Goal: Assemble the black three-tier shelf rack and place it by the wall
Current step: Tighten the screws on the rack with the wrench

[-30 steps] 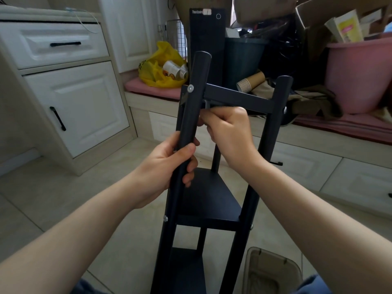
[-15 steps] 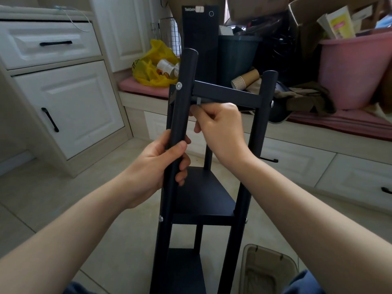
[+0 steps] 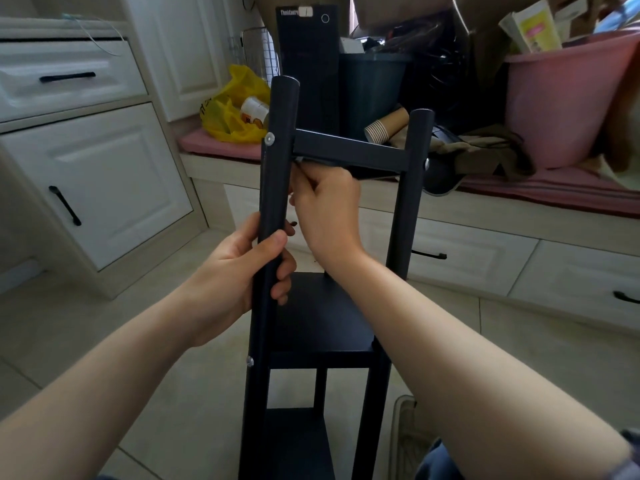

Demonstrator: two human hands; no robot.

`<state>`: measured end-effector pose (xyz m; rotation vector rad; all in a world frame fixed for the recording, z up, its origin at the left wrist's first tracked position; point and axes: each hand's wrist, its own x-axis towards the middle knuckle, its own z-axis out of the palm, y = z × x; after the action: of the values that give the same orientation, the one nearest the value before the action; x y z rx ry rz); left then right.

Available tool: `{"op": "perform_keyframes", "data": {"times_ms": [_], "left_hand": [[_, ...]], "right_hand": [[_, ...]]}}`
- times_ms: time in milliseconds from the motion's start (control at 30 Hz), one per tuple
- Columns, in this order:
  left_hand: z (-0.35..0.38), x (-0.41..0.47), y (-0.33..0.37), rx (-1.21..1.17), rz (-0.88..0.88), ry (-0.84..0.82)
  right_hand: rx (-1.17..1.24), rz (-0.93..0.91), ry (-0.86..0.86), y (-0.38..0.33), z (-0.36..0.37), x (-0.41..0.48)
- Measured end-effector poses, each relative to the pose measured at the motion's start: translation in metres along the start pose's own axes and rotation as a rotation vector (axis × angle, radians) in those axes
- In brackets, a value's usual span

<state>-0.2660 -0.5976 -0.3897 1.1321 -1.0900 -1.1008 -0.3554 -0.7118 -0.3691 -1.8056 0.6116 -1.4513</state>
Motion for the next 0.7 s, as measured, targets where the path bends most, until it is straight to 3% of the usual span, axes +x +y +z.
{"op": "perform_keyframes", "data": {"times_ms": [700], "left_hand": [[0.002,-0.004,0.004,0.004,0.000,0.028]], "right_hand": [[0.019,0.115,-0.169,-0.013,-0.030,-0.005]]}}
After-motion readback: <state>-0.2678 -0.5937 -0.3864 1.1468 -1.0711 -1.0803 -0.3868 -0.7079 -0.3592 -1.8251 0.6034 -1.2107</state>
